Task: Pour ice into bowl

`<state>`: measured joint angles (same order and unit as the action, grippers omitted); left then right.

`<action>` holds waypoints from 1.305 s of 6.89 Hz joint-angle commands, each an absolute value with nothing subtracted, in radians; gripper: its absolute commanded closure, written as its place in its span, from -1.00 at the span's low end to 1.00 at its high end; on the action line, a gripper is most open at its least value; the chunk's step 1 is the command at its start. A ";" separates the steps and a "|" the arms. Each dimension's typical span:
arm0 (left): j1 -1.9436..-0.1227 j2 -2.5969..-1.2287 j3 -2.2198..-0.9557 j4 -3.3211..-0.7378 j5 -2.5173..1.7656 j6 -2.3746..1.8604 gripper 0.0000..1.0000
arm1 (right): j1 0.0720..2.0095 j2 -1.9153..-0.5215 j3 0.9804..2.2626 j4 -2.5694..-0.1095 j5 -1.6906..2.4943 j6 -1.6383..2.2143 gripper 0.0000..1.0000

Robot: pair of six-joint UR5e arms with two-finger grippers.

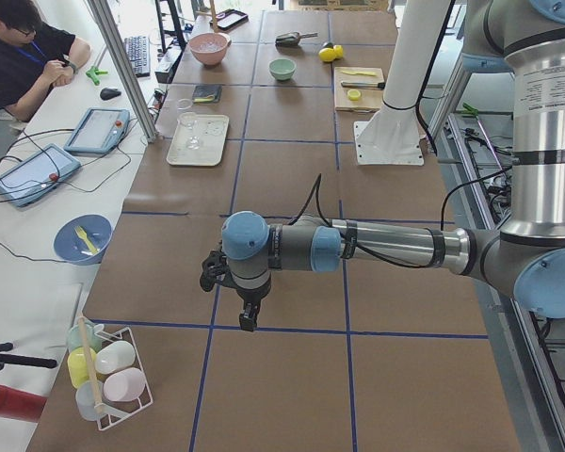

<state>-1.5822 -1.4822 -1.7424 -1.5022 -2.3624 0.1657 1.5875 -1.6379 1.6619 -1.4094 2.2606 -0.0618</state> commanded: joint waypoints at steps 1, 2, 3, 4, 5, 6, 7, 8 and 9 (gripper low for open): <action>-1.582 -1.485 -1.735 -1.497 -2.362 0.166 -1.00 | 1.611 -1.672 1.706 -1.500 2.264 -0.069 -1.00; -1.582 -1.485 -1.741 -1.496 -2.362 0.166 -1.00 | 1.609 -1.689 1.707 -1.502 2.293 -0.064 -1.00; -1.582 -1.482 -1.741 -1.494 -2.361 0.167 -1.00 | 1.609 -1.721 1.706 -1.499 2.383 -0.054 -1.00; -1.583 -1.480 -1.740 -1.493 -2.362 0.167 -1.00 | 1.608 -1.729 1.701 -1.499 2.391 -0.055 -1.00; -1.583 -1.477 -1.733 -1.493 -2.362 0.169 -1.00 | 1.595 -1.729 1.697 -1.500 2.379 -0.055 -1.00; -1.582 -1.477 -1.727 -1.494 -2.362 0.167 -1.00 | 1.591 -1.733 1.695 -1.491 2.382 -0.072 -1.00; -1.583 -1.477 -1.733 -1.497 -2.361 0.169 -1.00 | 1.579 -1.736 1.695 -1.491 2.376 -0.071 -1.00; -1.582 -1.479 -1.724 -1.497 -2.361 0.169 -1.00 | 1.578 -1.732 1.698 -1.491 2.376 -0.069 -1.00; -1.582 -1.477 -1.721 -1.499 -2.358 0.169 -1.00 | 1.577 -1.732 1.698 -1.491 2.376 -0.069 -1.00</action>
